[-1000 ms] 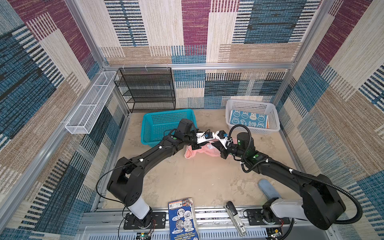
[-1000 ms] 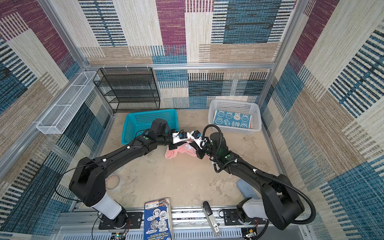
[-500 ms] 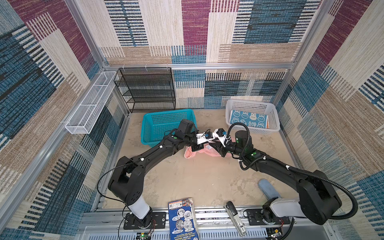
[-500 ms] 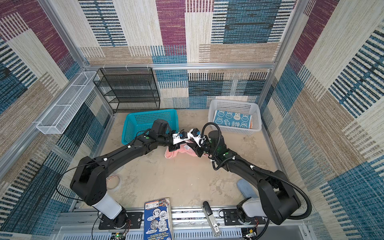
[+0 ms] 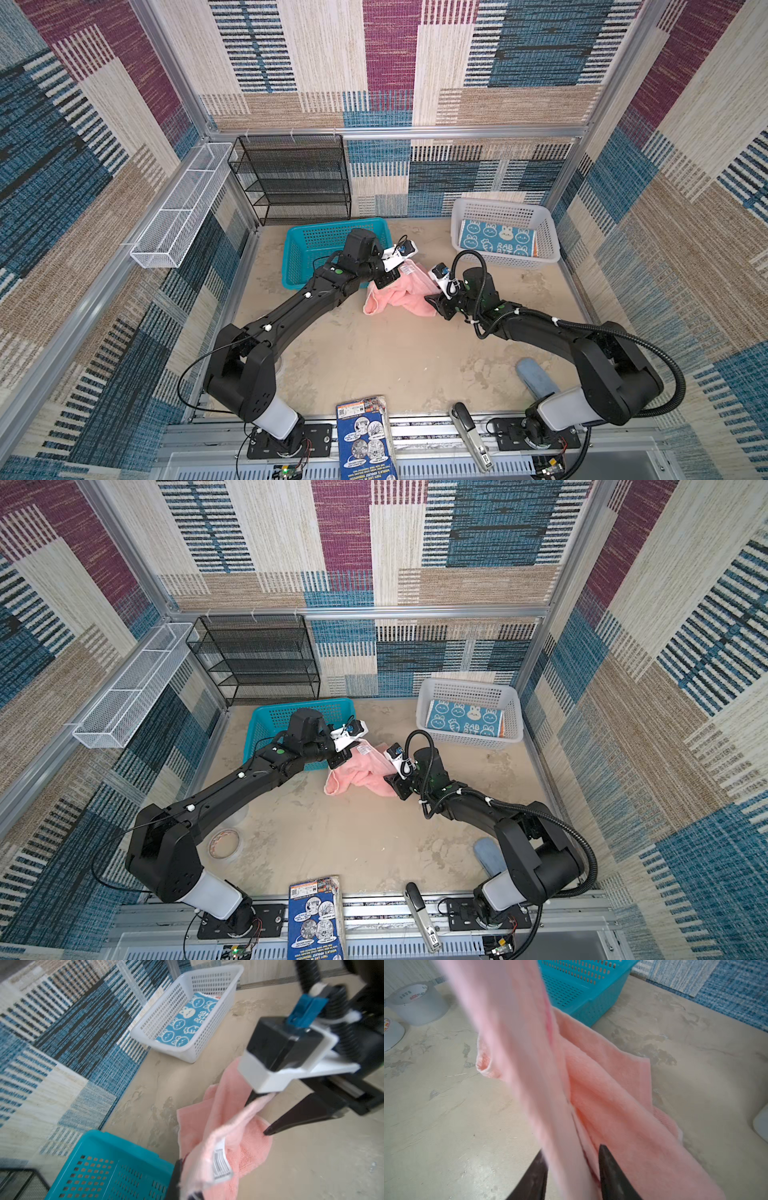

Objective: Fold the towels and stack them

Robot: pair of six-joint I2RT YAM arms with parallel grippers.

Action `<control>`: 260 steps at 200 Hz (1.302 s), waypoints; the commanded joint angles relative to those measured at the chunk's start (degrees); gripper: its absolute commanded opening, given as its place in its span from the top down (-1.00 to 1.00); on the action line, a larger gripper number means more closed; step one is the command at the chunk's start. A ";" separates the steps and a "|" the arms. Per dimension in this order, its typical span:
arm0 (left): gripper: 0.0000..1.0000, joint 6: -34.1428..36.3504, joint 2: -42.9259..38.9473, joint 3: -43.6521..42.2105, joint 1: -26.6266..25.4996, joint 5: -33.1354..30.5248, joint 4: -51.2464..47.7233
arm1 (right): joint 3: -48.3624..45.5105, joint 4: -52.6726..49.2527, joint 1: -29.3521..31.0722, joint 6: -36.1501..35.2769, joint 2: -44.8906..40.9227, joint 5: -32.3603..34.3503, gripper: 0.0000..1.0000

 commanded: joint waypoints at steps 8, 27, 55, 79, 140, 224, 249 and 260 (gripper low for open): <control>1.00 -5.08 0.39 0.98 1.50 -5.87 -1.19 | -0.17 -0.22 -1.86 1.24 0.34 1.50 0.20; 1.00 -7.89 0.27 0.97 2.70 -6.81 -0.72 | 0.14 -1.17 -2.76 1.25 1.40 1.15 0.26; 1.00 -11.44 0.18 1.01 4.80 -7.60 0.32 | 1.02 -2.18 -3.10 1.75 2.37 0.77 0.30; 1.00 -12.88 -0.49 0.79 6.30 -7.89 1.08 | 1.49 -2.89 -3.45 2.55 3.06 1.40 0.35; 1.00 -14.60 -3.19 -2.48 8.61 -7.11 3.57 | 3.65 -5.50 -3.93 2.64 5.57 2.32 0.48; 1.00 -15.40 -4.25 -3.57 9.19 -6.99 3.61 | 7.33 -6.55 -4.08 4.41 7.31 4.23 1.00; 1.00 -16.71 -4.90 -3.39 9.21 -6.71 3.35 | 10.46 -8.98 -4.07 6.36 3.77 9.33 1.00; 1.00 -18.09 -5.49 -3.10 9.20 -6.09 3.60 | 13.16 -11.42 -4.05 7.27 1.44 12.73 1.00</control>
